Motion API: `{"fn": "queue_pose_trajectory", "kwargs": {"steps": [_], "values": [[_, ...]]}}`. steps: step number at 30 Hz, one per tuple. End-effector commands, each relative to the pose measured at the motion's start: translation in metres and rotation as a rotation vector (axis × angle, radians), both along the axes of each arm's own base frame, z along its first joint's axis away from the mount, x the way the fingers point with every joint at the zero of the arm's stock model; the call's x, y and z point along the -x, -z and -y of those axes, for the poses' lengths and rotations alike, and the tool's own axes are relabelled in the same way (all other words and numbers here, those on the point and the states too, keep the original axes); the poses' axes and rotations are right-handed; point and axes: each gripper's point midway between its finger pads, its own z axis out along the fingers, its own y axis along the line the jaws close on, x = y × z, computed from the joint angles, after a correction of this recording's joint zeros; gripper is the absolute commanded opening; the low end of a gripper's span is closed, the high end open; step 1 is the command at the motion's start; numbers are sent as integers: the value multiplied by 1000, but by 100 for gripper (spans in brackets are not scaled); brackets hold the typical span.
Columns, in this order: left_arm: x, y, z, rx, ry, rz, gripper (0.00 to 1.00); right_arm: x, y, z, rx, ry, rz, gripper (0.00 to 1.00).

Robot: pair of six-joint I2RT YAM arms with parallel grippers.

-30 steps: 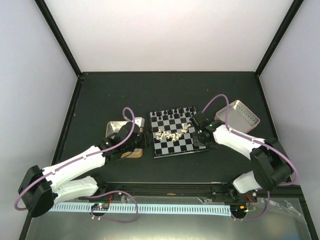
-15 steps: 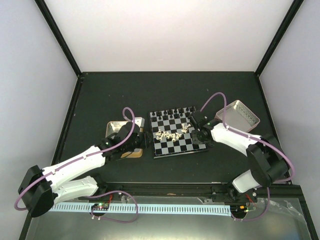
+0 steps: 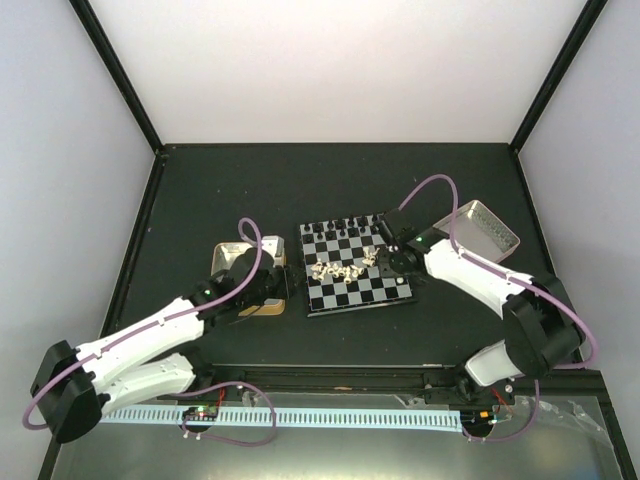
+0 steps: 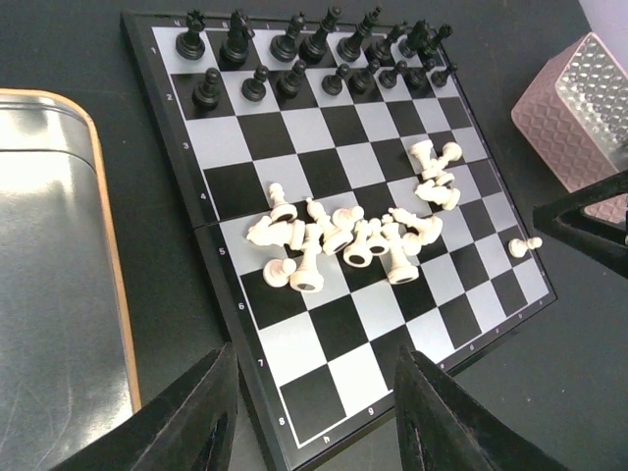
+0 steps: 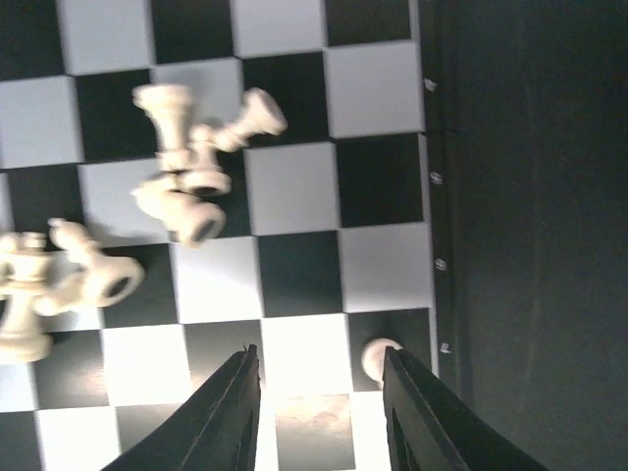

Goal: Set up the chess pieces on the board
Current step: Place the chess piece on the chessboard, then pick up the chess piece from the chessboard.

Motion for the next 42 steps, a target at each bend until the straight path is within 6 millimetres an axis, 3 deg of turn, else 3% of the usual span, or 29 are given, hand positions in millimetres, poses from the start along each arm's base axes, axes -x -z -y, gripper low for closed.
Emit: {"fn": "queue_pose_trajectory", "kwargs": {"steps": [1,7,13,19,32,36,42], "values": [[-1,-14,-9,34,-48,52,45,0,-14,-28,-52,-74,8,38],[2,-27,-25,58,-95,111,48,-6,-13,-70,-51,-163,-10,39],[5,-33,-36,74,-125,148,50,-11,1,-93,-12,-226,-75,32],[5,-33,-40,78,-138,162,51,-12,10,-98,7,-234,-117,21],[4,-30,-39,66,-135,157,51,-7,22,-101,29,-270,-189,20],[4,-31,-39,66,-137,158,52,-7,24,-103,36,-282,-203,14],[3,-32,-39,66,-136,161,52,-6,24,-104,40,-289,-211,13]]}}
